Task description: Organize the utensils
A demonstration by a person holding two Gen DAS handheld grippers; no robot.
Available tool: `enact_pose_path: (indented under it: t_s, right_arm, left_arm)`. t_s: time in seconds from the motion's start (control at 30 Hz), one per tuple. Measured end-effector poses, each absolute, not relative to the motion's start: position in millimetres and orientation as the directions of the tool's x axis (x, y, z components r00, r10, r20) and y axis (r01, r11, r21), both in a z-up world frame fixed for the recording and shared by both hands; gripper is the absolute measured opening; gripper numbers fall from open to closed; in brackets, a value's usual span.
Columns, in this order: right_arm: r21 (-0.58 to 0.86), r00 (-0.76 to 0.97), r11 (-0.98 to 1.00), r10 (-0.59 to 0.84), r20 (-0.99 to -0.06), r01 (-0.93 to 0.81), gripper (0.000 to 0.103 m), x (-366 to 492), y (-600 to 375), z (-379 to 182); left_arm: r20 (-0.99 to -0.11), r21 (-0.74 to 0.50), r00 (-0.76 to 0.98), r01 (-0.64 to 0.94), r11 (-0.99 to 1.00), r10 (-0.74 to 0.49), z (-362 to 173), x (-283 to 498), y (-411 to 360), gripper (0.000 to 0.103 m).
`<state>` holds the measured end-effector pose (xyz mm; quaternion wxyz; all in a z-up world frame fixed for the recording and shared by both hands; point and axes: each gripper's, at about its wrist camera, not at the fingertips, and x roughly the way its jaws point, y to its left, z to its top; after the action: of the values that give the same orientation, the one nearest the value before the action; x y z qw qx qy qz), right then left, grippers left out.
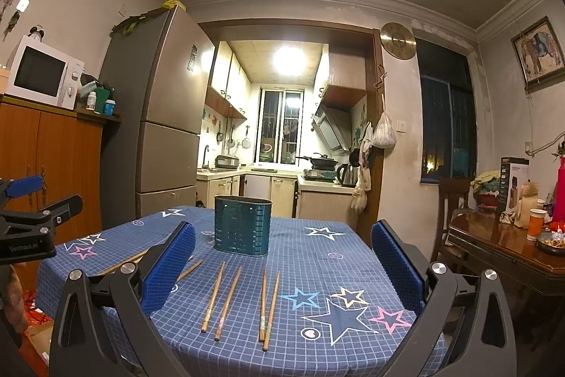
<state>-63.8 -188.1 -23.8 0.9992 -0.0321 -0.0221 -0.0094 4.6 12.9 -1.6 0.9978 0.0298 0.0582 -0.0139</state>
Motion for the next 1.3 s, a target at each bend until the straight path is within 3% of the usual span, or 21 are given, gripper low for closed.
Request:
enact_pose_path:
  t_s: [1.3]
  right_arm:
    - [-0.046,1.000,0.999,0.003,0.012,-0.003,0.100,-37.8,-170.7,-38.1]
  left_arm:
    - [-0.172,0.065,0.985,0.022,0.998,-0.011,-16.0,28.6,16.6,0.098]
